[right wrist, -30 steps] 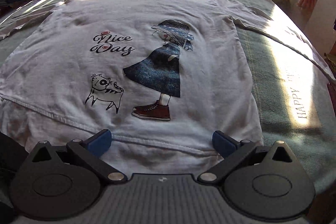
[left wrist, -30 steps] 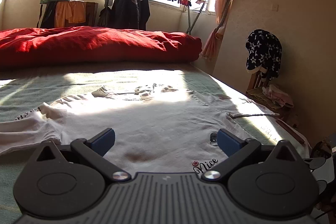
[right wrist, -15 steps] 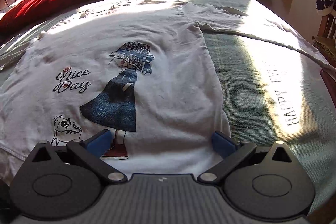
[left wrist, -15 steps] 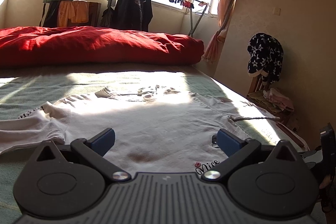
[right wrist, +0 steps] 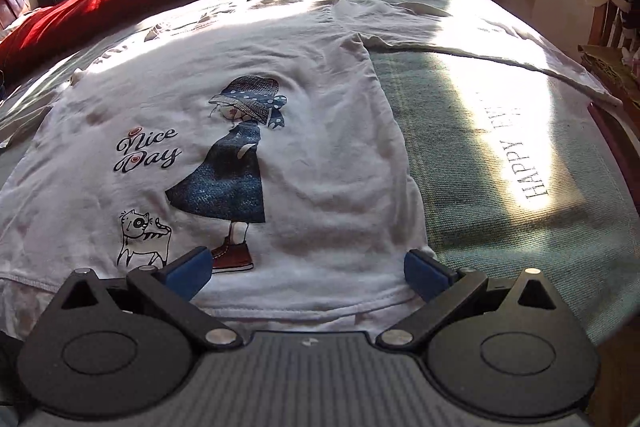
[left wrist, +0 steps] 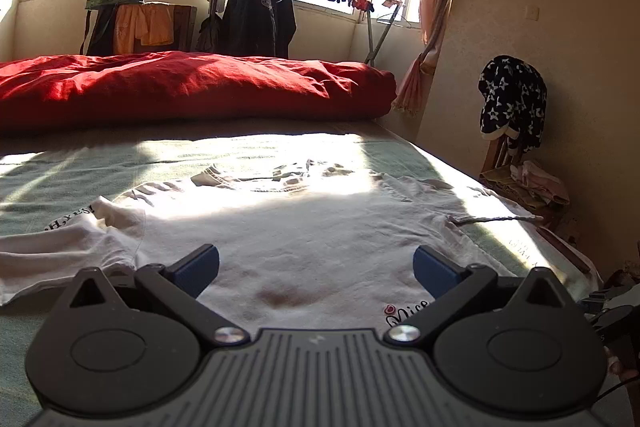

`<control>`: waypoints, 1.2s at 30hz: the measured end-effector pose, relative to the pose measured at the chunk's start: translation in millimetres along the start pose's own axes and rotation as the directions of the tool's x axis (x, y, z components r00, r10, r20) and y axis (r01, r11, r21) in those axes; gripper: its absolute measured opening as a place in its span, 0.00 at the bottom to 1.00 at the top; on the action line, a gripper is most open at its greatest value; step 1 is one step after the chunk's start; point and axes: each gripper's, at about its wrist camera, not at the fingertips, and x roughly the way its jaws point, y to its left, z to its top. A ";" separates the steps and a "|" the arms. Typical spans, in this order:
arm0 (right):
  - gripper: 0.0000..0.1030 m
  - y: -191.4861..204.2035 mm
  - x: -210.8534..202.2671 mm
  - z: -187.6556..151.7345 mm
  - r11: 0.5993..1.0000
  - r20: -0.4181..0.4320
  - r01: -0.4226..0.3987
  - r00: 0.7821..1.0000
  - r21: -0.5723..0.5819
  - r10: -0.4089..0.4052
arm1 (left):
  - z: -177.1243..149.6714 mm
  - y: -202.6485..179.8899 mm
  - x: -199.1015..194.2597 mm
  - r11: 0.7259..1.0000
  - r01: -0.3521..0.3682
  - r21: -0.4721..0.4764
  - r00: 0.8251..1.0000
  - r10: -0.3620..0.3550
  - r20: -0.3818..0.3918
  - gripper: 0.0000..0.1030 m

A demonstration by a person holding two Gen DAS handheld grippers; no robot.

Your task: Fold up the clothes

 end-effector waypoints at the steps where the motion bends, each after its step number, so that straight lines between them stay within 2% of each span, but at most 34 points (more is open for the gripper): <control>1: 1.00 5.5 -2.2 1.9 1.000 0.008 -0.002 1.000 -0.010 0.002 | 0.8 2.2 -2.7 1.000 -0.011 -0.002 1.000 0.011 0.005 0.99; 5: 1.00 36.4 -6.4 5.5 0.993 0.039 -0.041 0.998 -0.110 0.046 | 2.8 9.9 -12.0 0.999 -0.037 -0.009 0.999 0.037 0.028 0.99; 8: 1.00 57.4 7.3 0.5 0.982 0.007 -0.043 0.999 -0.181 0.045 | 3.1 13.7 -14.9 0.999 -0.041 -0.014 0.999 0.042 0.033 0.99; 9: 1.00 60.3 14.6 -3.1 0.982 -0.023 -0.041 0.999 -0.184 0.037 | 3.3 15.0 -15.8 0.999 -0.044 -0.015 0.998 0.044 0.034 0.99; 18: 1.00 61.0 18.6 -19.6 0.981 0.010 -0.009 1.000 -0.193 0.011 | 5.3 24.0 -21.5 0.997 -0.064 -0.037 0.997 0.066 0.050 0.99; 24: 1.00 67.7 8.8 -17.0 0.980 -0.007 0.019 1.000 -0.196 -0.021 | 5.8 32.9 -26.6 0.995 -0.082 -0.057 0.994 0.085 0.061 0.99; 29: 1.00 92.6 -2.3 -12.4 0.959 0.047 -0.019 0.998 -0.282 0.033 | 6.3 41.4 -30.2 0.992 -0.095 -0.082 0.993 0.101 0.069 0.99; 32: 1.00 107.7 7.8 -12.7 0.948 0.015 -0.052 0.998 -0.314 0.060 | 6.1 46.4 -31.8 0.990 -0.101 -0.096 0.992 0.108 0.071 0.99; 36: 1.00 107.6 14.7 -21.8 0.953 0.005 -0.070 0.997 -0.296 0.075 | 5.0 46.9 -26.8 0.991 -0.081 -0.109 0.994 0.087 0.060 0.99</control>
